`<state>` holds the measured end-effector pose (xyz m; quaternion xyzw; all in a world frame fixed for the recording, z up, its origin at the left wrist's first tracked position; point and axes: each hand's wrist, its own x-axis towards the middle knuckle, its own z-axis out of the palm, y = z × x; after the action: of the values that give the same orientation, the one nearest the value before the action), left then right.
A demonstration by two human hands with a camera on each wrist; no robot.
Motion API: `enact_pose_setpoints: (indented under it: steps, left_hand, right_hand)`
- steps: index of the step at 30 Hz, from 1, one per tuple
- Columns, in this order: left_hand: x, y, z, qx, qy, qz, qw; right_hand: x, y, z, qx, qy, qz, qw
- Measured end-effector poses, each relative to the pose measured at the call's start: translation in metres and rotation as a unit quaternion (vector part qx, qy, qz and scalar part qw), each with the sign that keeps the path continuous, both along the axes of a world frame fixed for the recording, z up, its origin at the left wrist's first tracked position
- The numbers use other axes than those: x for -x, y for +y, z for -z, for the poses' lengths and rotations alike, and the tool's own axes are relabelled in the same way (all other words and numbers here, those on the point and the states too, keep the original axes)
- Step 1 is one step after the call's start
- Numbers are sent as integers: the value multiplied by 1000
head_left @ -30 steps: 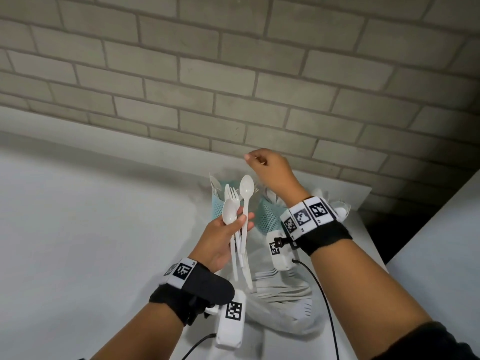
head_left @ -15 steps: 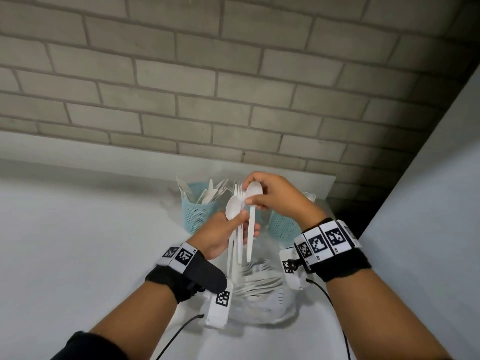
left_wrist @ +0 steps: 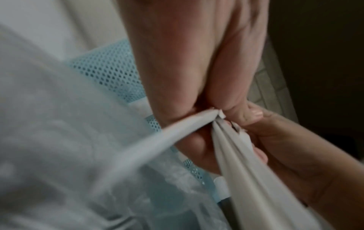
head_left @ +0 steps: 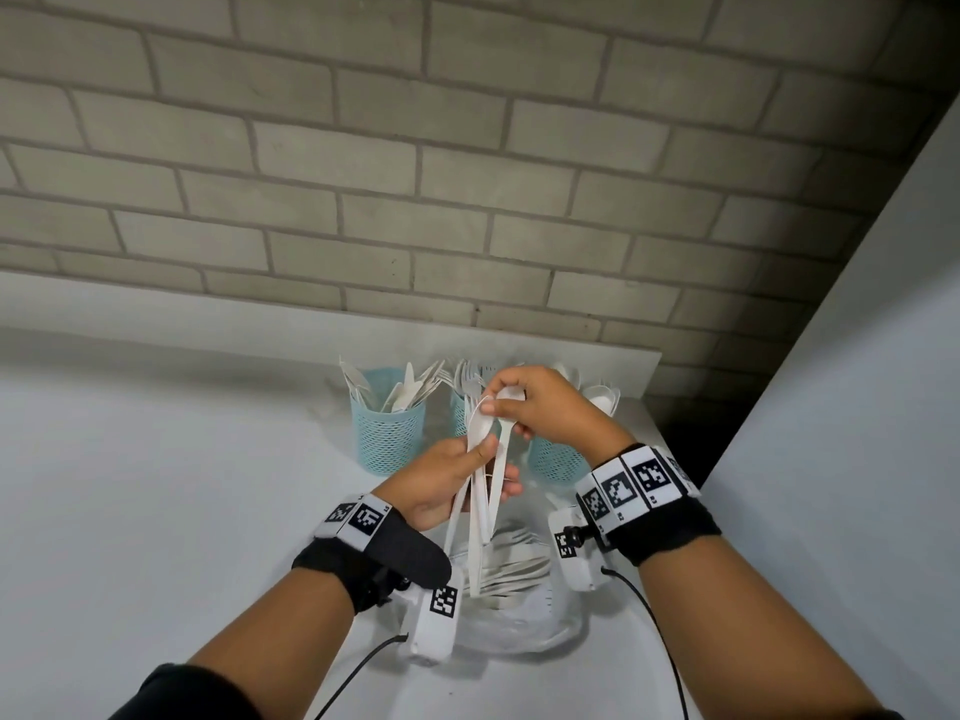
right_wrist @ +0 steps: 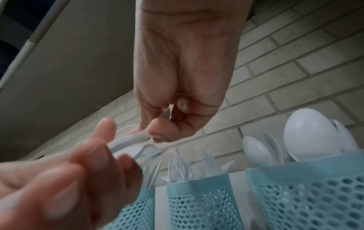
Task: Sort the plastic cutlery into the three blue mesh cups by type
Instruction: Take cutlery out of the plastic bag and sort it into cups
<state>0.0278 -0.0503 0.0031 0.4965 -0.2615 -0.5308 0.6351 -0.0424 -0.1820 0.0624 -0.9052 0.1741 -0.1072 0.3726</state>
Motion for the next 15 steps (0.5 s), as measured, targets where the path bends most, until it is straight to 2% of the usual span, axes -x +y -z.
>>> enact_pose_setpoints:
  steps: [4,7,10,13,15]
  left_hand:
    - [-2,-1,4,-15,20,16,1000]
    - [-2,-4,6,-25,21,25,999]
    - [-1,-8,7,-35,29,17,999]
    - [-1,-12,7,-36,35,-4,999]
    - [-1,-15,7,-33,33,-13,999]
  right_hand:
    - [1,-14,5,13,-8,52,999]
    - [5,-29,3,35,-30,126,991]
    - [16,-50,-15,33,-95,200,975]
    - [33,-73,-41,129,-155,265,943]
    - [47,-80,-53,198,-163,301,918]
